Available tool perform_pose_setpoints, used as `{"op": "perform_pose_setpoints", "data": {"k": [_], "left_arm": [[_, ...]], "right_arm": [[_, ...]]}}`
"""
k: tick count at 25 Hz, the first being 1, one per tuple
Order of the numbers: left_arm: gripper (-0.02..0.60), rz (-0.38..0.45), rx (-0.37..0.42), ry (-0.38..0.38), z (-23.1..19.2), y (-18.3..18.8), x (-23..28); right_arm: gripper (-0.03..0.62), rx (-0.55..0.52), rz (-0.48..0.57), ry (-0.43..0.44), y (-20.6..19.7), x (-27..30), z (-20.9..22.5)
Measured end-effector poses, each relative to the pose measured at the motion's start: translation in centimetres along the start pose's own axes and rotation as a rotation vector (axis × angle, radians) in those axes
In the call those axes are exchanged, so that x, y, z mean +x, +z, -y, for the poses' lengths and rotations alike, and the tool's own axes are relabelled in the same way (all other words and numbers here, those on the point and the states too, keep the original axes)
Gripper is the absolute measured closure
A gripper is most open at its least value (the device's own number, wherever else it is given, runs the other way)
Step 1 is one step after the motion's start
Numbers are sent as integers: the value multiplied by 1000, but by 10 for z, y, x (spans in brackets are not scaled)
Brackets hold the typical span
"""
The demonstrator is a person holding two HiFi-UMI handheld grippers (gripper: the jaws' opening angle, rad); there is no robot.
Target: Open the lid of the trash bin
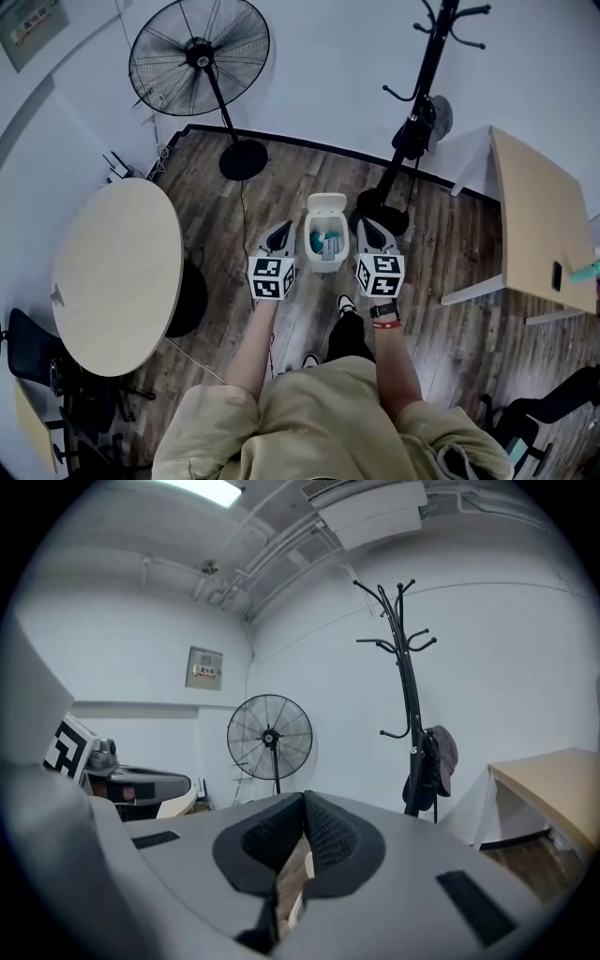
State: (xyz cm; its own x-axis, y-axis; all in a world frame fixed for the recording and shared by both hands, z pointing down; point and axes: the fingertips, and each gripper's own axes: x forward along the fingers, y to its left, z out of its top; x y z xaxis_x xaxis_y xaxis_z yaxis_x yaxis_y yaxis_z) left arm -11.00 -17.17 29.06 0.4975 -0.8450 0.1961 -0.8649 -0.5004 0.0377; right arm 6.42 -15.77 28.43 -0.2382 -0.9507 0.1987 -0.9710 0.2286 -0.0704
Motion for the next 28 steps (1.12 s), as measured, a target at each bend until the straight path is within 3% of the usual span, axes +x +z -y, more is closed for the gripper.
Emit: {"op": "perform_pose_setpoints", "data": {"k": [13, 20, 28], "left_arm": [[557, 157, 34, 86, 15, 50, -73], [558, 167, 40, 90, 25, 49, -83], [557, 164, 34, 73, 31, 47, -73]], "right_arm": [[579, 7, 144, -11, 47, -60, -28], [579, -20, 82, 3, 33, -66, -34], [580, 0, 89, -6, 28, -64, -31]]}}
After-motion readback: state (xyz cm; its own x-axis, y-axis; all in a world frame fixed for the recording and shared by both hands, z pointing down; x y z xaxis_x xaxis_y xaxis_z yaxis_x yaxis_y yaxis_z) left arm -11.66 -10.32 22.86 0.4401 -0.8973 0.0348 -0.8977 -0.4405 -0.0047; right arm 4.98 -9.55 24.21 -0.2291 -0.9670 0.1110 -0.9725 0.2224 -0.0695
